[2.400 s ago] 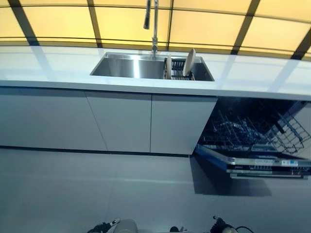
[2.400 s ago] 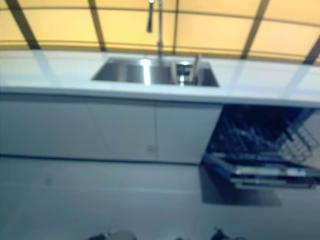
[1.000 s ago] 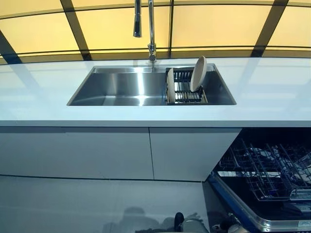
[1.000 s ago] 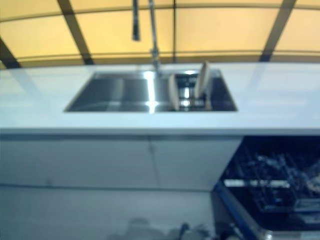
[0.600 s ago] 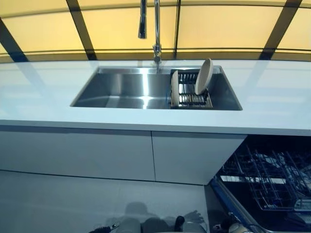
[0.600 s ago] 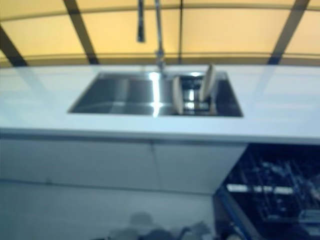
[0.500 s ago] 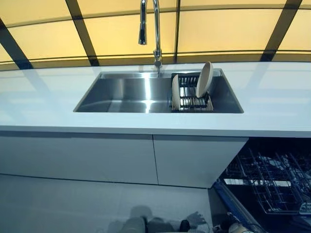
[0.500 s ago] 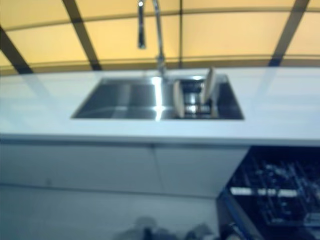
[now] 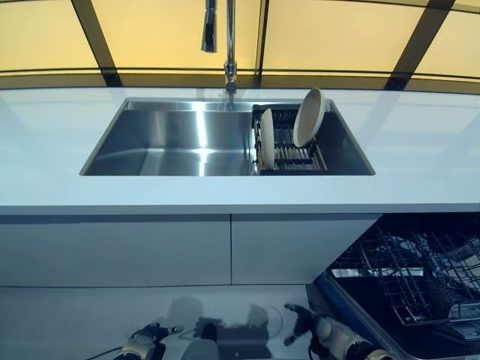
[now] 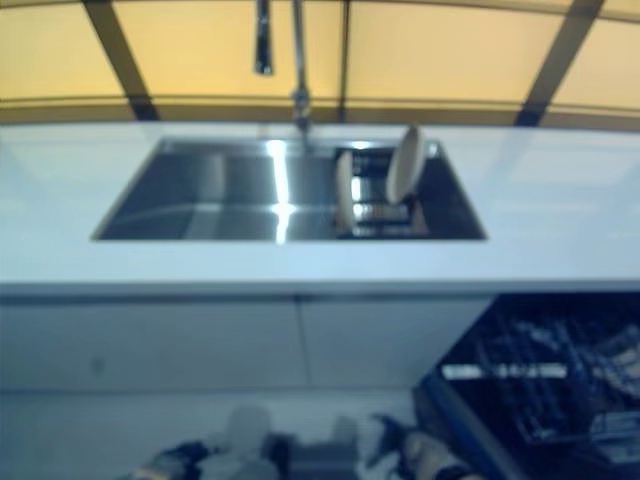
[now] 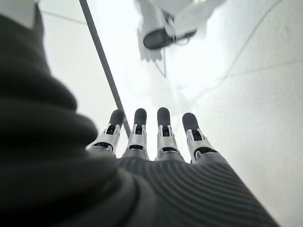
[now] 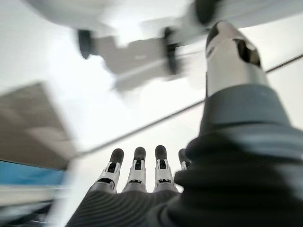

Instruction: Take plates into dishwasher

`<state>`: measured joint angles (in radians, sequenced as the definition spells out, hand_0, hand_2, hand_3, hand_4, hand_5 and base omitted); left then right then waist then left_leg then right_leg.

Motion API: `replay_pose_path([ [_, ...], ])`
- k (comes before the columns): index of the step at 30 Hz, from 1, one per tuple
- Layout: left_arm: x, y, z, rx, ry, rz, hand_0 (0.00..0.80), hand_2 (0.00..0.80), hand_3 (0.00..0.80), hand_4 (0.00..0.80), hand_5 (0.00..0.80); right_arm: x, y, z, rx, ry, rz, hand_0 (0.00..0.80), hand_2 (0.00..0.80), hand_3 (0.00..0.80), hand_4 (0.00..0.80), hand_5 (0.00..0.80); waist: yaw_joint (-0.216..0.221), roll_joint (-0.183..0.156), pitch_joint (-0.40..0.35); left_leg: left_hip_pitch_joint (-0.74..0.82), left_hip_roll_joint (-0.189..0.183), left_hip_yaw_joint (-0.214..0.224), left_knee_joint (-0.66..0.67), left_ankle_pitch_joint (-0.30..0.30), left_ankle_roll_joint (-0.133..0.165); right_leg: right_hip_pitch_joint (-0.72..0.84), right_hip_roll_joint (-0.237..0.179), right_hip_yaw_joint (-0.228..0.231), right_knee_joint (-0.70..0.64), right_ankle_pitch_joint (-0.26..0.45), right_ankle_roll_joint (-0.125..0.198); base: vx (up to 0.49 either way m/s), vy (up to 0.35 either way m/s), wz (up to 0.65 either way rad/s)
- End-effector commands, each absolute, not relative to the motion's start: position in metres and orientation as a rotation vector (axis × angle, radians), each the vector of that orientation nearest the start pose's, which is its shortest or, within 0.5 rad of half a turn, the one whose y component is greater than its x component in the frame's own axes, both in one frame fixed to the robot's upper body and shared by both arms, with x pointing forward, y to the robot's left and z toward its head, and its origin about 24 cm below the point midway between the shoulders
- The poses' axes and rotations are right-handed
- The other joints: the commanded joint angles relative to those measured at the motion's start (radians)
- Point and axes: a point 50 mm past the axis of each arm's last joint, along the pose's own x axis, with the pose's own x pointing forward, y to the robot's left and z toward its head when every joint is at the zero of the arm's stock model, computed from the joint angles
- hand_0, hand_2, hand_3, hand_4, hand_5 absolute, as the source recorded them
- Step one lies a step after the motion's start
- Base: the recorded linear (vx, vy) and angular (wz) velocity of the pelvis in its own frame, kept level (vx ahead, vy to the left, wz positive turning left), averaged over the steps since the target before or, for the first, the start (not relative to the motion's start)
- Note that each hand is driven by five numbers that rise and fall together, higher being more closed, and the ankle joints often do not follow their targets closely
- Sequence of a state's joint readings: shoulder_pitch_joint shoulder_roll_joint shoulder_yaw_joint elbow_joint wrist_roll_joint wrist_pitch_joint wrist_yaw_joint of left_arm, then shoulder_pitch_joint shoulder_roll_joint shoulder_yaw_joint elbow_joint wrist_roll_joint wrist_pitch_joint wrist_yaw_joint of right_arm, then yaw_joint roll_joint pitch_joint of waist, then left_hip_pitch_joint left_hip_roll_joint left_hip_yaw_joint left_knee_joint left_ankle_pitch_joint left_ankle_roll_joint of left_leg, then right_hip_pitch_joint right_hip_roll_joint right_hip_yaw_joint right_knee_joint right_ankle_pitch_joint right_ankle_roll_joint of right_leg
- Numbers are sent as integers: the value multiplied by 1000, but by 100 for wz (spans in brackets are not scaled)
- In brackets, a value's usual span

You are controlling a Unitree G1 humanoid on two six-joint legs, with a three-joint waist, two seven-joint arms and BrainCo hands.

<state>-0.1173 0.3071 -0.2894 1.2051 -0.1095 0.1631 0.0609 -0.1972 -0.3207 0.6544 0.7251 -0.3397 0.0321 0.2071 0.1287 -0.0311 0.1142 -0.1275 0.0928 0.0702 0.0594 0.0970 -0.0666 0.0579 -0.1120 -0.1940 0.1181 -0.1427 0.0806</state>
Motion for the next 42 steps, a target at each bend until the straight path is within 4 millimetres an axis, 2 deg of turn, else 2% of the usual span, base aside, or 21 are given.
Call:
replay_pose_path([
  [1, 126, 282, -138, 475, 1254, 123, 0, 0, 0, 0, 0, 253, -132, -39, -787, 476, 905, 0, 0, 0, 0, 0, 11, -65, 27, -109, 6, -5, 50, 3, 11, 95, -77, 35, -56, 87, 67, 28, -120, -5],
  [4, 111, 300, -135, 466, 1271, 176, 0, 0, 0, 0, 0, 255, -148, 1, -678, 431, 1010, 0, 0, 0, 0, 0, -5, -78, 19, -101, 29, 7, 34, 9, -2, 106, -72, 43, -72, 88, 74, 37, -96, -4],
  [8, 98, 310, -135, 460, 1287, 207, 0, 0, 0, 0, 0, 248, -161, 26, -509, 487, 1182, 0, 0, 0, 0, 0, -12, -87, 5, -83, 45, 13, 14, 14, -13, 123, -71, 43, -84, 84, 78, 60, -59, -7],
  [11, 94, 314, -134, 471, 1294, 202, 0, 0, 0, 0, 0, 243, -164, 41, -366, 511, 1309, 0, 0, 0, 0, 0, -10, -93, -4, -75, 53, 10, 11, 14, -20, 132, -68, 38, -83, 76, 77, 57, -59, -3],
  [16, 91, 319, -133, 496, 1298, 181, 0, 0, 0, 0, 0, 241, -159, 70, -156, 490, 1482, 0, 0, 0, 0, 0, -5, -97, -17, -55, 59, 2, 0, 13, -29, 145, -64, 28, -82, 68, 75, 38, -46, 2],
  [22, 88, 320, -133, 512, 1306, 154, 0, 0, 0, 0, 0, 238, -135, 109, 90, 371, 1676, 0, 0, 0, 0, 0, -3, -90, -33, -33, 62, -9, -12, 12, -38, 154, -63, 25, -84, 61, 71, 5, -4, 1],
  [24, 87, 315, -136, 513, 1309, 131, 0, 0, 0, 0, 0, 250, -125, 130, 245, 230, 1588, 0, 0, 0, 0, 0, -1, -79, -39, -24, 59, -16, -12, 9, -40, 156, -64, 23, -79, 56, 67, 29, 40, 3],
  [27, 84, 308, -139, 510, 1312, 107, 0, 0, 0, 0, 0, 275, -132, 158, 346, 42, 1373, 0, 0, 0, 0, 0, -1, -68, -46, -17, 57, -22, -6, -1, -39, 162, -66, 20, -74, 49, 67, 36, 42, 4],
  [29, 81, 301, -143, 510, 1316, 91, 0, 0, 0, 0, 0, 301, -162, 181, 343, -97, 1115, 0, 0, 0, 0, 0, -6, -62, -54, -9, 57, -24, 1, -13, -39, 163, -69, 16, -67, 44, 68, 54, 49, 6],
  [31, 80, 298, -145, 504, 1322, 92, 0, 0, 0, 0, 0, 318, -194, 209, 334, -226, 911, 0, 0, 0, 0, 0, -11, -60, -57, 0, 56, -23, 11, -23, -39, 167, -73, 13, -61, 41, 68, 61, 70, 3],
  [33, 80, 295, -146, 494, 1325, 97, 0, 0, 0, 0, 0, 330, -230, 251, 367, -370, 701, 0, 0, 0, 0, 0, -13, -61, -60, 0, 48, -26, 34, -41, -39, 171, -77, 14, -59, 39, 65, 57, 102, 1],
  [37, 81, 295, -146, 467, 1339, 122, 0, 0, 0, 0, 0, 334, -291, 329, 381, -602, 229, 0, 0, 0, 0, 0, -5, -69, -63, -5, 20, -23, 101, -85, -32, 182, -94, 4, -55, 46, 66, 57, 158, 0],
  [39, 85, 295, -145, 455, 1337, 126, 0, 0, 0, 0, 0, 331, -316, 349, 442, -636, 38, 0, 0, 0, 0, 0, -6, -69, -64, -1, 1, -14, 113, -102, -14, 182, -105, 6, -36, 51, 70, 79, 209, 1],
  [40, 88, 295, -145, 471, 1338, 116, 0, 0, 0, 0, 0, 327, -328, 356, 421, -659, -78, 0, 0, 0, 0, 0, -7, -75, -67, 0, -20, -10, 113, -110, 2, 182, -113, 14, -4, 84, 79, 104, 200, 6],
  [42, 92, 297, -143, 522, 1340, 81, 0, 0, 0, 0, 0, 321, -346, 362, 405, -634, -292, 0, 0, 0, 0, 0, -21, -86, -73, 30, -65, -11, 79, -98, 34, 126, -148, 47, 141, 244, 107, 94, 191, 13],
])
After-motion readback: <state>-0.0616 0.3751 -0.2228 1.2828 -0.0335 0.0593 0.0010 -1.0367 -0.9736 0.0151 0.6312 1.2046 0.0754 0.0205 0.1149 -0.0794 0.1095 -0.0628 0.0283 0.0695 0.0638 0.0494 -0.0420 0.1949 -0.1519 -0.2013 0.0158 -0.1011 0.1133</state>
